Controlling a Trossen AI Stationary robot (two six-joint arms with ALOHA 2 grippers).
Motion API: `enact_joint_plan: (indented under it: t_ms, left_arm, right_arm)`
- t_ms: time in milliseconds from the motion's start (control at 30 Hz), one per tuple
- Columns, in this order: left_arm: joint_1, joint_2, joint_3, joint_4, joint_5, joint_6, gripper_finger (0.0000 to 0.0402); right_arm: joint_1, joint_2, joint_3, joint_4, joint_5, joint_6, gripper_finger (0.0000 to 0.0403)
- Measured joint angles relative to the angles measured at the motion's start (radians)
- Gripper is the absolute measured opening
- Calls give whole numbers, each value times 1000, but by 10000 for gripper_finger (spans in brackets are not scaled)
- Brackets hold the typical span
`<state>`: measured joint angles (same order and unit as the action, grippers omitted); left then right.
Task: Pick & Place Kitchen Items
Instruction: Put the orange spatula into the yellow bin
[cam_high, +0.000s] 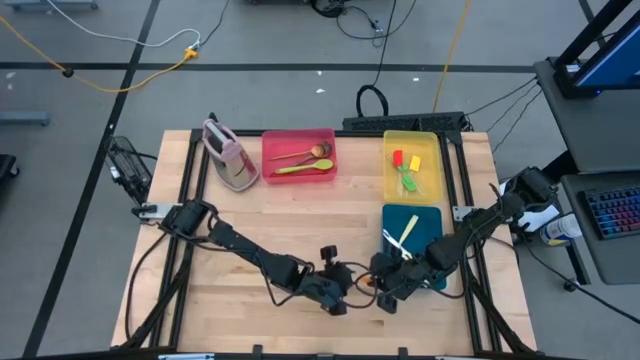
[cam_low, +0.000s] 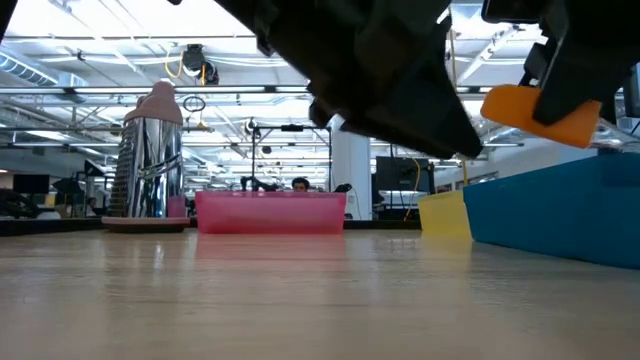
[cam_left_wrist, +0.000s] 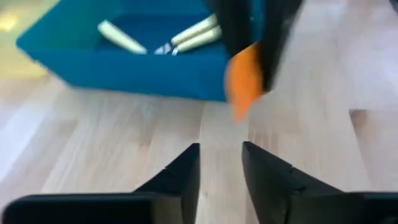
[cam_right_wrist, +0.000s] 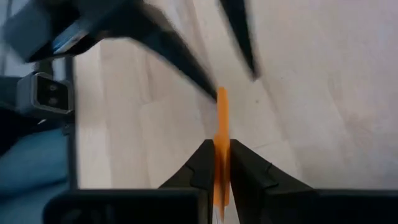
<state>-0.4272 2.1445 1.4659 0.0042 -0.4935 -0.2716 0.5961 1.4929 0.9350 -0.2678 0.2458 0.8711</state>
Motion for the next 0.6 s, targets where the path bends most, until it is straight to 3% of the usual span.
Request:
enact_joint_plan:
  t_ms: [133,300,600]
  left_arm:
    - [-6,0,0,-63,0,-82,154]
    - [-14,0,0,-85,-1,-147,167]
    - [-23,1,0,-82,-1,-178,168]
  right_arm:
    - [0,-7,0,7,-14,-6,25]
    - [-33,-87,0,1,-7,-85,25]
    - [-172,-355,0,-91,219,-299,27]
